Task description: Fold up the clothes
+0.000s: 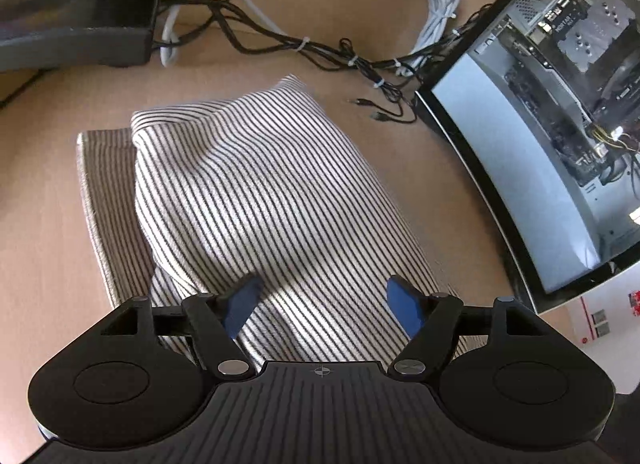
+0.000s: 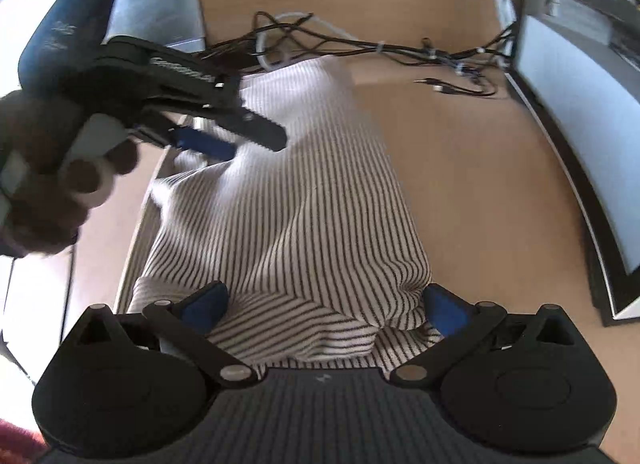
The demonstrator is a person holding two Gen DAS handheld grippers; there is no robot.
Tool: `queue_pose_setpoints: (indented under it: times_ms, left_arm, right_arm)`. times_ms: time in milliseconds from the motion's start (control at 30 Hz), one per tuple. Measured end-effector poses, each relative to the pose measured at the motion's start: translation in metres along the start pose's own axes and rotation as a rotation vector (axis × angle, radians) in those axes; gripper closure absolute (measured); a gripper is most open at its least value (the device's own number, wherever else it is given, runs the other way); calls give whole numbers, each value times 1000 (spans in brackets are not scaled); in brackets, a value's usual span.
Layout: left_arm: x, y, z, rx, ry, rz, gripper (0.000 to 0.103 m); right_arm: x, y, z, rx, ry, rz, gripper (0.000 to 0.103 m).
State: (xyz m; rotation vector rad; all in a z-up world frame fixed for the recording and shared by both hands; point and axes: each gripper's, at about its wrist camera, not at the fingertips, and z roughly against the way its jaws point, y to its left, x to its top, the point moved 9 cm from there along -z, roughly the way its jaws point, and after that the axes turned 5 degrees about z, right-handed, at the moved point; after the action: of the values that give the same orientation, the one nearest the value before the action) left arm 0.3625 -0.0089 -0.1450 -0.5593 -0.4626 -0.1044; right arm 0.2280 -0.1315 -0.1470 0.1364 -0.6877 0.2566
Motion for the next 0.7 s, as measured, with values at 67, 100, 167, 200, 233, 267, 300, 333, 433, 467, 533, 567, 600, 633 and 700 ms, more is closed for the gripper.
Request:
queue_pose_setpoints:
  times_ms: [67, 100, 167, 200, 233, 267, 300, 333, 433, 467, 533, 567, 600, 633, 700]
  left_arm:
    - [1, 2, 2, 11, -2, 13, 26]
    - [-1, 2, 5, 16, -3, 21, 26]
    - [-5, 0, 13, 6, -5, 48, 25]
    - [-8, -2, 18, -8, -3, 63, 25]
    - [-12, -5, 21, -28, -2, 78, 25]
    - [-16, -9, 24, -46, 0, 81, 25]
    - [-20, -14, 27, -64, 3, 83, 25]
    - [-25, -18, 28, -73, 9, 70, 25]
    - [-38, -25, 24, -78, 33, 21, 29]
    - [-41, -25, 21, -70, 41, 6, 30]
    - [-42, -21, 20, -69, 40, 11, 32]
    - [-42, -18, 19, -68, 40, 13, 32]
    - [-41, -17, 19, -68, 40, 21, 32]
    - [-39, -16, 17, -61, 41, 17, 32]
    - [-37, -17, 13, -49, 42, 6, 32]
  right_arm:
    - [4, -5, 9, 21, -21, -2, 0]
    - [8, -9, 15, 26, -40, -6, 0]
    - [16, -20, 27, 21, -78, -20, 0]
    - [20, -26, 29, 5, -90, -17, 0]
    - [24, -32, 30, -12, -100, -13, 0]
    - [24, -35, 24, -33, -93, 11, 0]
    - [24, -38, 18, -54, -86, 36, 0]
    - [25, -40, 12, -75, -79, 61, 0]
    - [22, -45, -9, -120, -45, 133, 0]
    - [19, -44, -17, -125, -26, 154, 0]
    - [16, -45, -18, -124, -31, 150, 0]
    - [15, -45, -18, -123, -33, 147, 0]
    - [13, -46, -16, -123, -29, 139, 0]
    - [11, -46, -14, -122, -26, 131, 0]
    - [6, -47, -11, -132, -26, 121, 0]
